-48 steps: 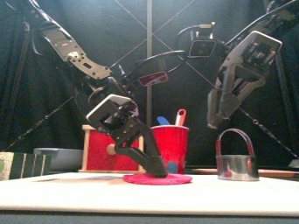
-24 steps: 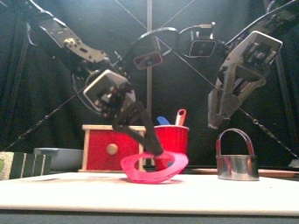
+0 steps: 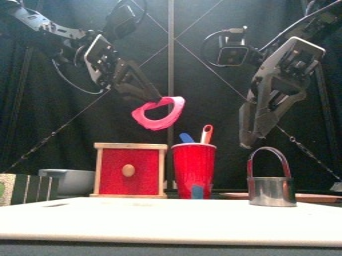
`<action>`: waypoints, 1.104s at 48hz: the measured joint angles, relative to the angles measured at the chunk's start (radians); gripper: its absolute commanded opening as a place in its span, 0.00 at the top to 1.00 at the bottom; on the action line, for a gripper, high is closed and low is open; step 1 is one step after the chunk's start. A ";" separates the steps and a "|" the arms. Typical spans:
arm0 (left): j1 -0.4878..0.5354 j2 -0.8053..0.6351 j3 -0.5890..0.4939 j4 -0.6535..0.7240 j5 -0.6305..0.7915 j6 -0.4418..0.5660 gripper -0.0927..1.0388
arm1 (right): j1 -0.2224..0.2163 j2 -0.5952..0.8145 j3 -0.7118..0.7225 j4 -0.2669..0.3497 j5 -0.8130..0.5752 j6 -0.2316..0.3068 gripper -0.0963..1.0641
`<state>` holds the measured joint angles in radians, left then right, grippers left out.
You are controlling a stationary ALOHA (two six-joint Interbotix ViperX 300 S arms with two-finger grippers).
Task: Get the cutter from the drawer then cut the dough then place the extra dough in the bowl
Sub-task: Place the extra dough in the bowl
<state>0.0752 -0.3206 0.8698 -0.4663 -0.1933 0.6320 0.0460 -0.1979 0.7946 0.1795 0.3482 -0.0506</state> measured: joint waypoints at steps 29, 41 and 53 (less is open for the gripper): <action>0.310 -0.531 0.305 0.003 0.184 0.006 0.40 | 0.003 0.002 0.011 0.006 -0.003 0.000 0.18; 0.488 -0.472 0.341 0.008 0.258 0.003 0.40 | 0.003 0.003 0.014 0.023 -0.014 0.000 0.18; 0.489 -0.288 0.341 0.008 0.233 0.006 0.39 | 0.005 0.003 0.012 0.021 -0.023 0.000 0.18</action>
<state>0.5645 -0.6090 1.2103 -0.4587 0.0399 0.6381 0.0506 -0.1948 0.8069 0.2010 0.3252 -0.0506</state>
